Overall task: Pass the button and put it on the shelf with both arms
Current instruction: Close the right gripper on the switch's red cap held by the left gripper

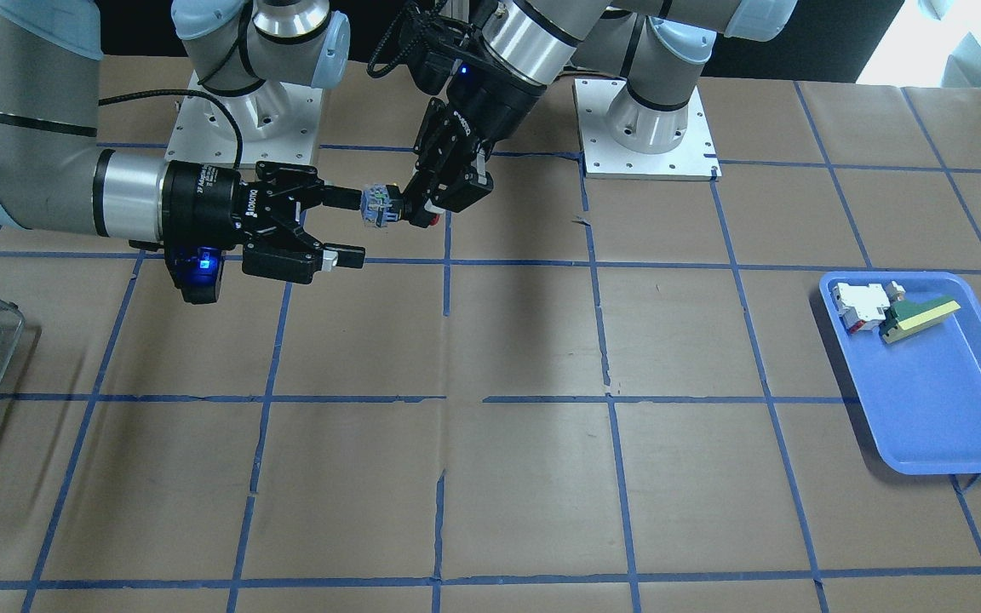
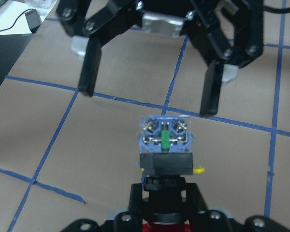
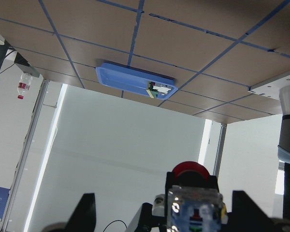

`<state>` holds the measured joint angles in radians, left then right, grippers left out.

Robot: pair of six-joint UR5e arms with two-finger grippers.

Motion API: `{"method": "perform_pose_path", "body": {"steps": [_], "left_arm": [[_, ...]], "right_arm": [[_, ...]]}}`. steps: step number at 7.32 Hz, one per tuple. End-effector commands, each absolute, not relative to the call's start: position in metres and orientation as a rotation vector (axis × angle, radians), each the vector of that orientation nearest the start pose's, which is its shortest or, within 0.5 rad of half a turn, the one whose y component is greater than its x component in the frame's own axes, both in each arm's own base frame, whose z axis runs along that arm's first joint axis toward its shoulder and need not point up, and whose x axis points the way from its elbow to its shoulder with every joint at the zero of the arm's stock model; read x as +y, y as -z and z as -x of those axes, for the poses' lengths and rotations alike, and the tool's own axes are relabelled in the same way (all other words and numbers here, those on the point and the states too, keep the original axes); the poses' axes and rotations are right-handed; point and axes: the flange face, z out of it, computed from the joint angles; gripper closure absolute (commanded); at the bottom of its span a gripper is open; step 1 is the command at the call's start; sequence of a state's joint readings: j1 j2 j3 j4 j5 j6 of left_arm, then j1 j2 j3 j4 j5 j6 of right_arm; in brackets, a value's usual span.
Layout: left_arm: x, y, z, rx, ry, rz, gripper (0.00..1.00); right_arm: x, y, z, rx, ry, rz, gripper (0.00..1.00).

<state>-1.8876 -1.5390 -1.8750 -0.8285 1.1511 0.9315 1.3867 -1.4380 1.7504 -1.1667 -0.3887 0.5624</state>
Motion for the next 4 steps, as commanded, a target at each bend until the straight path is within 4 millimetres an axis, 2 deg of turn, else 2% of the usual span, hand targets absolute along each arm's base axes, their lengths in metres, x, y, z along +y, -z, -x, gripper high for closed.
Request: {"method": "perform_pose_path", "body": {"steps": [1,2,4], "left_arm": [[-0.4121,-0.4455,0.3233,2.491,0.953,-2.084,0.86],[-0.4118,-0.4446,0.3232,2.495,0.949,-2.083,0.86],[-0.4116,-0.4461,0.3231,2.505,0.952,-2.073,0.86]], "right_arm": [[-0.5141,-0.3649,-0.1173,1.637,-0.950,-1.183,0.00],[-0.5133,-0.3636,-0.1093,1.635,-0.954,-1.201,0.00],[-0.5068,-0.3686,-0.1158,1.641,-0.962,-1.200,0.01]]}}
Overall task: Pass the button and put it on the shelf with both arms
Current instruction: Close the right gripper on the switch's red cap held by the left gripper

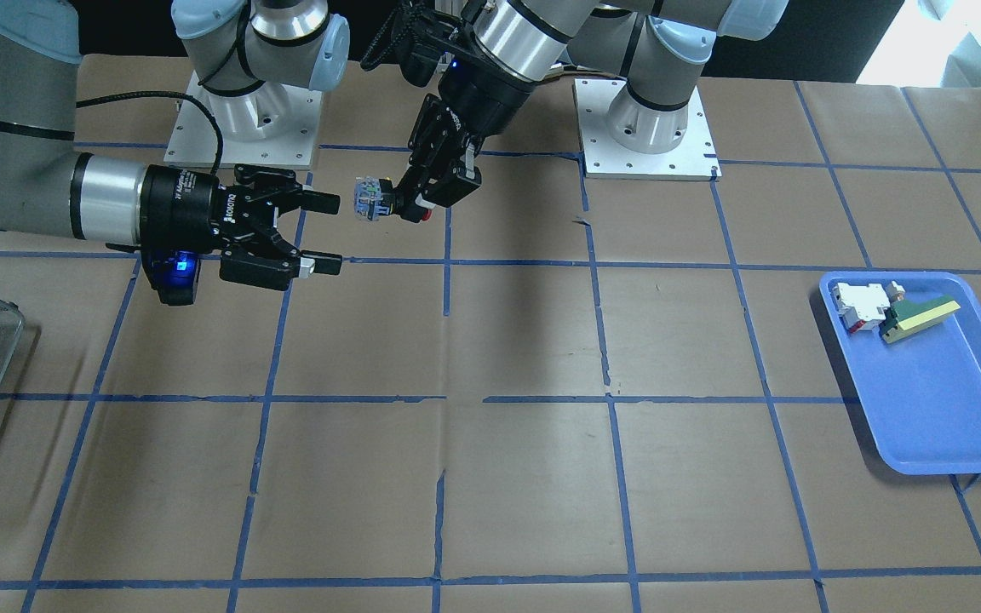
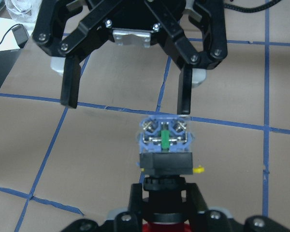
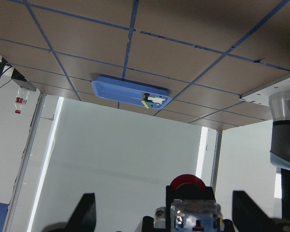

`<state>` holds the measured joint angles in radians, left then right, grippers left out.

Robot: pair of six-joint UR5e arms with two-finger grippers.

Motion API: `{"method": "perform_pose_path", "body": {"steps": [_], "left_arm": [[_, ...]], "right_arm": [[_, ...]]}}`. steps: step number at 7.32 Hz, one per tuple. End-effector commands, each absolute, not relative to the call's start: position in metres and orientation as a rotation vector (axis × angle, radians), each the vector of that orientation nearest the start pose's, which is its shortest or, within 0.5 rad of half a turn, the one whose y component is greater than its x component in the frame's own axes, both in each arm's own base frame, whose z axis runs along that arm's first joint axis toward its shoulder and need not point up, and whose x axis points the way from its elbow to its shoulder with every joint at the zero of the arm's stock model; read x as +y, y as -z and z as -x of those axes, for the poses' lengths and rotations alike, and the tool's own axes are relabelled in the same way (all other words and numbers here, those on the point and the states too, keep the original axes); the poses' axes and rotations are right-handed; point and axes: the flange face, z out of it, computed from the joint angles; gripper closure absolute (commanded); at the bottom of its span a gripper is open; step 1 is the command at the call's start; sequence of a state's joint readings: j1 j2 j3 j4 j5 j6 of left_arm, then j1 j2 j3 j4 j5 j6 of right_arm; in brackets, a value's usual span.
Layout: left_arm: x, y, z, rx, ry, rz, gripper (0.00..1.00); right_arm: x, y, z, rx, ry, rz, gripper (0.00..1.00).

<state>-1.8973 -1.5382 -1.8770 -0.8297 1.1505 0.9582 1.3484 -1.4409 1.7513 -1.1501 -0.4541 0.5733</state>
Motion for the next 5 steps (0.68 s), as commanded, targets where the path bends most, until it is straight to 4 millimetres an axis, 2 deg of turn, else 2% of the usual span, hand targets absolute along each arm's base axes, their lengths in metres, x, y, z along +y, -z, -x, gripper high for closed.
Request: {"method": "perform_pose_path", "body": {"steps": [1,5], "left_arm": [[-0.411,-0.445,0.323,2.509,0.948,-2.072,0.86],[-0.411,-0.449,0.322,2.517,0.965,-2.069,0.86]], "right_arm": [[-0.503,-0.376,-0.118,1.643,-0.959,-1.206,0.01],[-0.496,-0.380,-0.141,1.664,-0.985,-1.180,0.01]]}}
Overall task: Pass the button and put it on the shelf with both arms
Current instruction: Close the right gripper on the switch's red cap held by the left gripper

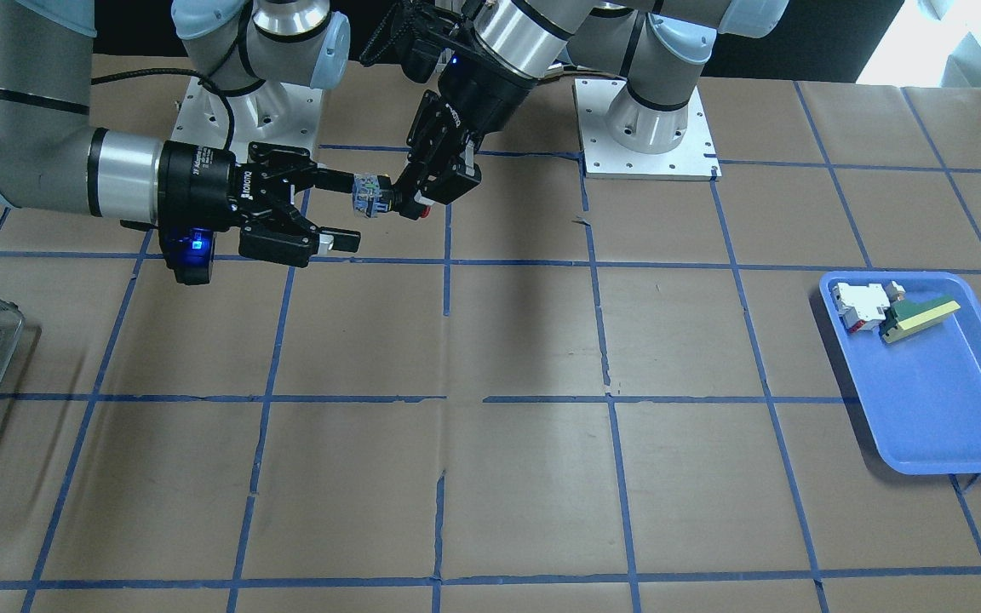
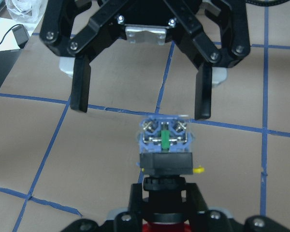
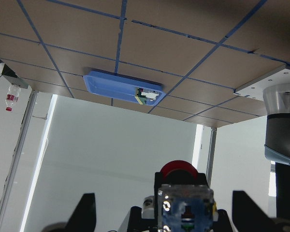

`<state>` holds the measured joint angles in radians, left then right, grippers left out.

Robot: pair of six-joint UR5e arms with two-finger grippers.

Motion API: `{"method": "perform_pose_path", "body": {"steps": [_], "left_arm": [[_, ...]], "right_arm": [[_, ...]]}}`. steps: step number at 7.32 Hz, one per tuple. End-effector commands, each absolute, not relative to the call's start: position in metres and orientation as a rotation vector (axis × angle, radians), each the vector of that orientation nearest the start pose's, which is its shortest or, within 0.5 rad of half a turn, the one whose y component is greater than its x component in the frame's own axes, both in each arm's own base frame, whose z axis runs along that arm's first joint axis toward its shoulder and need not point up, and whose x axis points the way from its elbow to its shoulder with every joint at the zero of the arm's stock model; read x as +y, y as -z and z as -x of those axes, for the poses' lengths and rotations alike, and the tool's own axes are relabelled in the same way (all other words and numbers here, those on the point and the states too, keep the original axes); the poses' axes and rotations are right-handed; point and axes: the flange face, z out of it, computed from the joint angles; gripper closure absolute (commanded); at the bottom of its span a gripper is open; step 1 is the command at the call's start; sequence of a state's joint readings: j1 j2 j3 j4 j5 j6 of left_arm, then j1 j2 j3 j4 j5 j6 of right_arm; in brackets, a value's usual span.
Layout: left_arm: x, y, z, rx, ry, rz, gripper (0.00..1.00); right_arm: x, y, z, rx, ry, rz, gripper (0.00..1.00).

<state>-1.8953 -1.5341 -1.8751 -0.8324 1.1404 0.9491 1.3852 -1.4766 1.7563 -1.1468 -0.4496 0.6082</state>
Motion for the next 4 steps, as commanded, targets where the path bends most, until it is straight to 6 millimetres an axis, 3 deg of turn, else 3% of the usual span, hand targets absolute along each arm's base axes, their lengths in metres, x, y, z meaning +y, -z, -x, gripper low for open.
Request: {"method": "perform_pose_path", "body": {"steps": [1,3,4], "left_arm": [[-0.4094,-0.4499,0.3227,2.518,0.967,-2.070,0.86],[-0.4105,-0.4476,0.3223,2.523,0.961,-2.069,0.86],[-0.4107,-0.4453,0.3231,2.525,0.953,-2.071,0.86]], "right_arm": [[-0.4954,-0.3798,-0.1417,1.669,-0.987,-1.181,0.02],[-0.4950,-0.3817,-0.1409,1.674,-0.983,-1.180,0.10],[-0.4951,-0.3818,-0.1409,1.673,-0.981,-1.178,0.30]]}}
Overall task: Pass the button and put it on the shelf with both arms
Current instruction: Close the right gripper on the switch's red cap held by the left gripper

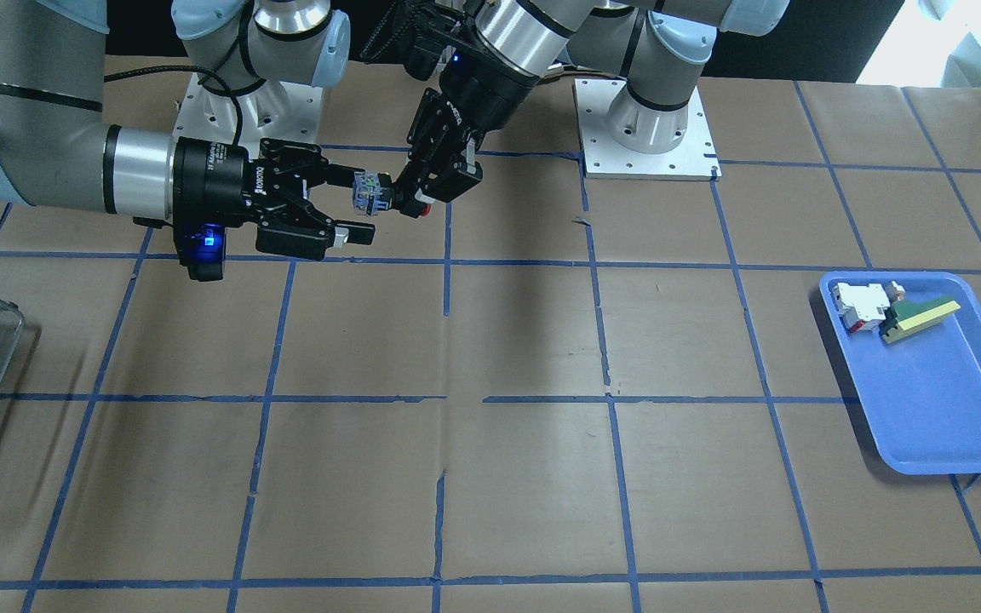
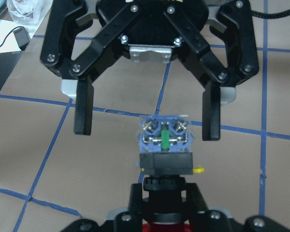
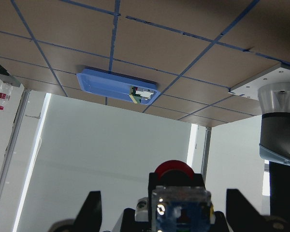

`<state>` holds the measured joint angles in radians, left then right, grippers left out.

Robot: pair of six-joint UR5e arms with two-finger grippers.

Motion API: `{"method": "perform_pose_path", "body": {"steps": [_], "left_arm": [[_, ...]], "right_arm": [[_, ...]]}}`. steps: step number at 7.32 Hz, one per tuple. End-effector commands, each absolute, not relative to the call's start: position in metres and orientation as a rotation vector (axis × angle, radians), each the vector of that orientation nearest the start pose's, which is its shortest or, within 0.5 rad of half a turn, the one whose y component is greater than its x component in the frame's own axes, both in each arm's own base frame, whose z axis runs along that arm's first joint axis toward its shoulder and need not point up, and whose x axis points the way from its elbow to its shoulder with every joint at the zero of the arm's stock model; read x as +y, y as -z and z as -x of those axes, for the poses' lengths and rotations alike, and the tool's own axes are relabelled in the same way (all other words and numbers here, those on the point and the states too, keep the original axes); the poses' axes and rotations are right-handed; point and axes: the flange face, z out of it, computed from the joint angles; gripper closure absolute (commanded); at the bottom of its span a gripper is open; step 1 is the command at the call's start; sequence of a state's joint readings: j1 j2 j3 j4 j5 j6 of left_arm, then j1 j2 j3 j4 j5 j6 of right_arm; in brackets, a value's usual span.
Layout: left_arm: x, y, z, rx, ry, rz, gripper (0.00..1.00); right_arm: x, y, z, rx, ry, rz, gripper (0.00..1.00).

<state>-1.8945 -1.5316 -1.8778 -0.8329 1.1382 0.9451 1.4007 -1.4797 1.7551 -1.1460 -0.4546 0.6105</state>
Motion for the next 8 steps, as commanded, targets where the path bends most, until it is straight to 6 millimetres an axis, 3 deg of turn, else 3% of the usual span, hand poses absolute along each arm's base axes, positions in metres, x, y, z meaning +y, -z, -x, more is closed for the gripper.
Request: {"method": "perform_pose_path", "body": {"steps": [1,2,5,8], "left_arm": [[-0.4098,-0.4468,0.3229,2.523,0.958,-2.071,0.86],[-0.4100,-0.4476,0.3230,2.522,0.960,-2.071,0.86],[-0.4094,-0.4475,0.3226,2.523,0.959,-2.068,0.86],[-0.4092,-0.4491,0.3226,2.523,0.963,-2.066,0.86]], "right_arm": [[-0.4966,-0.3828,-0.1380,1.664,-0.975,-1.181,0.55],[-0.4958,-0.3849,-0.1375,1.663,-0.971,-1.181,0.68],[-0.4894,-0.3879,-0.1386,1.650,-1.000,-1.195,0.92],[-0.4904,-0.3899,-0.1385,1.652,-0.994,-1.192,0.93]]}}
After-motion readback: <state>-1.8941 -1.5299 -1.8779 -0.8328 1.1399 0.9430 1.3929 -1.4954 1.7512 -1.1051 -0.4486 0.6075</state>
